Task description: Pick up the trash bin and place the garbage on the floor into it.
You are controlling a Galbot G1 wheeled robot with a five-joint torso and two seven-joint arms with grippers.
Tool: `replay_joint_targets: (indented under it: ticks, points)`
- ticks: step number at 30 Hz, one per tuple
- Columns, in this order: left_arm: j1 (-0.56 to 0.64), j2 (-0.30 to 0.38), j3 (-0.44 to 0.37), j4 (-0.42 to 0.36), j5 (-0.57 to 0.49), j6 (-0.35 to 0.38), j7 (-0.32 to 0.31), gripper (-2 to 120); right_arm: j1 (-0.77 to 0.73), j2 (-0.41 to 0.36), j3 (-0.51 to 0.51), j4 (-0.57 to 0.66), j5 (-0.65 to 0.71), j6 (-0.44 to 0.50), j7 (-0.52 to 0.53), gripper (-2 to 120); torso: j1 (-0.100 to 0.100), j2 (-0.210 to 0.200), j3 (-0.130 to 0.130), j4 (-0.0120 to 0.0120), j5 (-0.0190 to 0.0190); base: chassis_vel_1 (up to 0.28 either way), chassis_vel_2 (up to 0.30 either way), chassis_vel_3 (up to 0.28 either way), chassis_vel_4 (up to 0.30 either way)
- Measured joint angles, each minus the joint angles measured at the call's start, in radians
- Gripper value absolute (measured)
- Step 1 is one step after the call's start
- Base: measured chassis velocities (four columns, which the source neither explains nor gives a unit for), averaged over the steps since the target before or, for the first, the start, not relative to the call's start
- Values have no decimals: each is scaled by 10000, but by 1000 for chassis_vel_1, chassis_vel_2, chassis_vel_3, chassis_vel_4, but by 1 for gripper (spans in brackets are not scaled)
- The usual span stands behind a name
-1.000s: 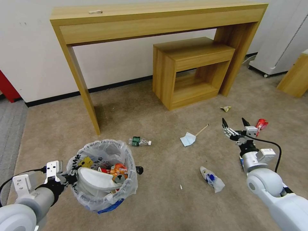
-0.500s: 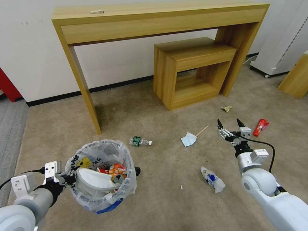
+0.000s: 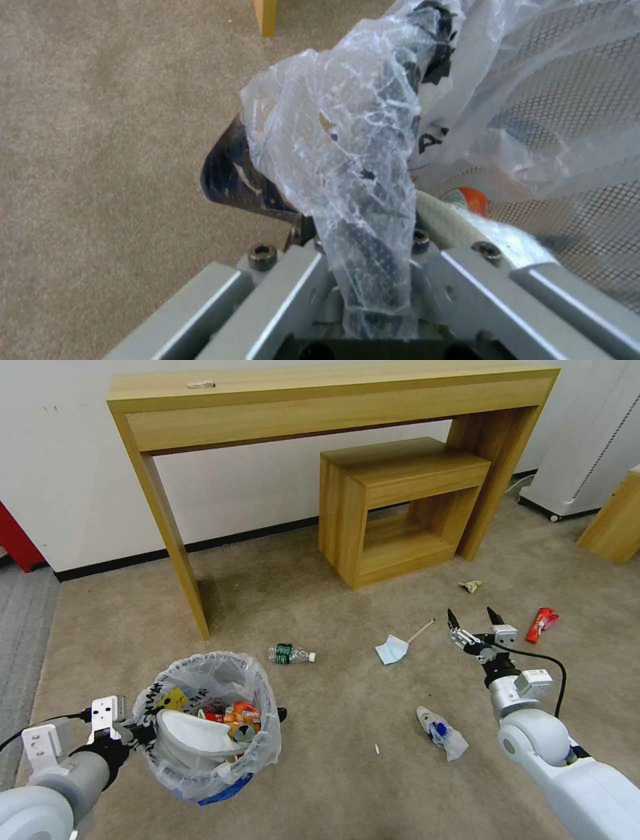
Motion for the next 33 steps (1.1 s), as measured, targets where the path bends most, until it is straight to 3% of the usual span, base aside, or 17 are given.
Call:
replay_joint_targets:
  ticks: [19,24,33]
  points:
    - [-4,-14,26,49,49,-16,10,1,-21,-173,-109,-152,29,150,-441,98,1,0,0,1,1,-5,5,7,-4]
    - [-23,-19,42,138,135,-24,23,1,-357,-665,220,134,337,-418,-889,100,0,0,0,-1,2,0,0,0,0]
    - [-183,-48,179,396,362,-105,152,1,-1237,-1965,1329,894,1554,-2875,-1624,100,0,0,0,-1,5,0,0,0,0]
